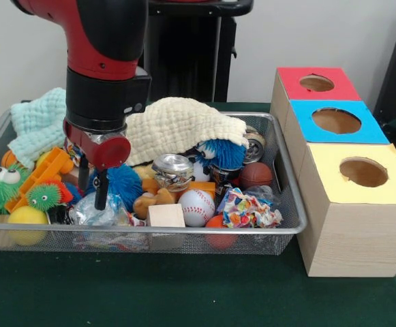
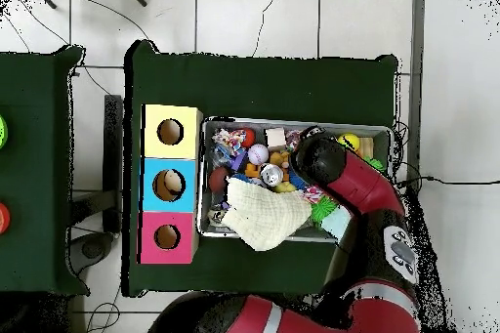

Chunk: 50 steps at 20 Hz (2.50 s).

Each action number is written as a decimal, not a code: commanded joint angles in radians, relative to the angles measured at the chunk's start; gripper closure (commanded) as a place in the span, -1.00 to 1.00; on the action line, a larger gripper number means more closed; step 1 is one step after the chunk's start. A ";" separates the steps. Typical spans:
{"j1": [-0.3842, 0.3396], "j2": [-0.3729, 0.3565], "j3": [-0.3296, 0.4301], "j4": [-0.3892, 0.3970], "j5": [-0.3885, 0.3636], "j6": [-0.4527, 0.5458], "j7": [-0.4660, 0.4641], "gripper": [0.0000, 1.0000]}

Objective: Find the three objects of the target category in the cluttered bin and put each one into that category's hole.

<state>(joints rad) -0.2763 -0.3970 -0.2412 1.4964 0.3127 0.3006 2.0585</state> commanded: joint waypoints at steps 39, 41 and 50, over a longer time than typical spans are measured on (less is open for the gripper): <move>-0.023 0.037 0.081 -0.040 -0.019 0.030 0.088 -1.00; -0.008 -0.009 0.063 -0.009 -0.017 0.063 0.096 -1.00; 0.021 -0.099 0.032 0.063 -0.010 0.108 0.112 -1.00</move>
<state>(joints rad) -0.2645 -0.4286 -0.2521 1.4400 0.3267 0.3010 2.0585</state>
